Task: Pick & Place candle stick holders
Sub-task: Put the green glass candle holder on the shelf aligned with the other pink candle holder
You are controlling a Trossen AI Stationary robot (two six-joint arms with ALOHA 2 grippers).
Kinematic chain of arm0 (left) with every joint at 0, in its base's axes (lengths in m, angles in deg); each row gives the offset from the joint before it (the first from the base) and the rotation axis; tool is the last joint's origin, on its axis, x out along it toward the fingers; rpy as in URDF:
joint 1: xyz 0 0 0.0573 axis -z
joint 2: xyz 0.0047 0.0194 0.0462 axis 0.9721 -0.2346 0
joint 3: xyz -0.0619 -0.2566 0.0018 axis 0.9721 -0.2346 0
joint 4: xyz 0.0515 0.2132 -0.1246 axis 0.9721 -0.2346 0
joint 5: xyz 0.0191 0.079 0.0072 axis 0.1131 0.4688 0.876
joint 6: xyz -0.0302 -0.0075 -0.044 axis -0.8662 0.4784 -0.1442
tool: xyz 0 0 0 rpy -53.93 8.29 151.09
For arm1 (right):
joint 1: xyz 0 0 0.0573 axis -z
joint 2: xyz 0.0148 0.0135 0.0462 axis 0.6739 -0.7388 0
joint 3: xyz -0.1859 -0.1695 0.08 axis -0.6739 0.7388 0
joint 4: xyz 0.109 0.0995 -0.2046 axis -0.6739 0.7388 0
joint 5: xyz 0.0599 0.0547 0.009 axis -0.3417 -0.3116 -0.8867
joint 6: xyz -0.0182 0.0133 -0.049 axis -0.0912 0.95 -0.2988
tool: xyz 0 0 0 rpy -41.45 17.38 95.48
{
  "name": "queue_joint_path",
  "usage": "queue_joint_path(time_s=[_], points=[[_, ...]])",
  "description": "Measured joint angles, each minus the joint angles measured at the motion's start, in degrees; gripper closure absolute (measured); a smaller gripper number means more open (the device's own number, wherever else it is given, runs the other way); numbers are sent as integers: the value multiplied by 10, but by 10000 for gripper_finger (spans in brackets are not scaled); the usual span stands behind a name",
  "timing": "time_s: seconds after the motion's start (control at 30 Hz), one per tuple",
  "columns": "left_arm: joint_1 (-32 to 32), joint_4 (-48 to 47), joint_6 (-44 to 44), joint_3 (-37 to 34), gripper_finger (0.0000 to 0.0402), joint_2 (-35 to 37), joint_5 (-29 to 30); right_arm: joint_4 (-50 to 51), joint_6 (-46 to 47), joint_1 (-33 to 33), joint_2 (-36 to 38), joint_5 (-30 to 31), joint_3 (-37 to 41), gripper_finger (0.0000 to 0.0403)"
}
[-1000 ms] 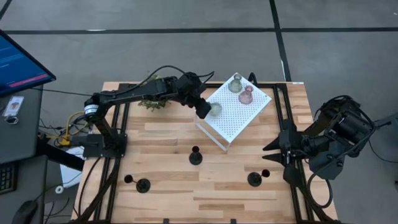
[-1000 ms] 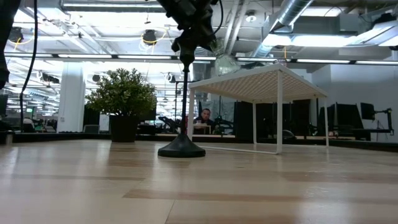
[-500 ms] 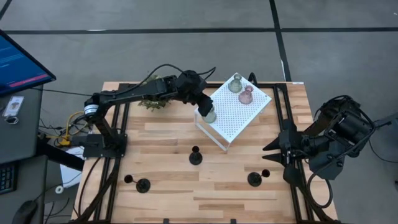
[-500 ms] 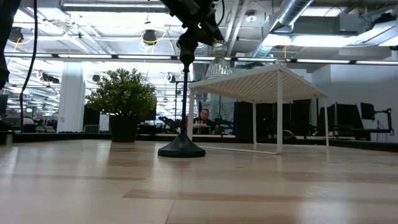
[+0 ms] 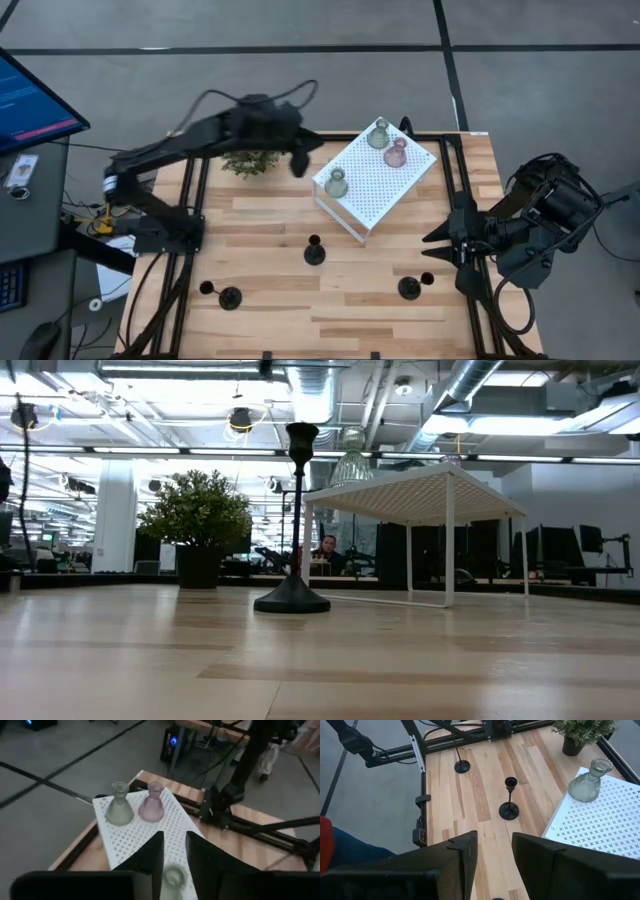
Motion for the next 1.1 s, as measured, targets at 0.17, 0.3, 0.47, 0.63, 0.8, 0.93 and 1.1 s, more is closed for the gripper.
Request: queue_joint_path(time_s=[0.17,0.3,0.47,0.63,0.8,0.93,1.1], points=[[22,-123,-2,-6,392,76,50,0,0,0,0,0,0,288],[46,-191,-44,-48,398,119,79,0,0,0,0,1,0,288],[74,-200,-92,-126,399,155,82,-1,3,15,0,33,0,288],[87,-200,-112,-157,398,176,82,-4,3,79,0,59,0,288],[99,-189,-116,-157,399,216,82,-11,-36,181,0,26,0,288],[102,-188,-122,-157,399,261,82,-57,-98,262,-8,-15,0,288],[102,-179,-129,-157,397,308,82,-103,-175,338,-18,-58,-1,276]])
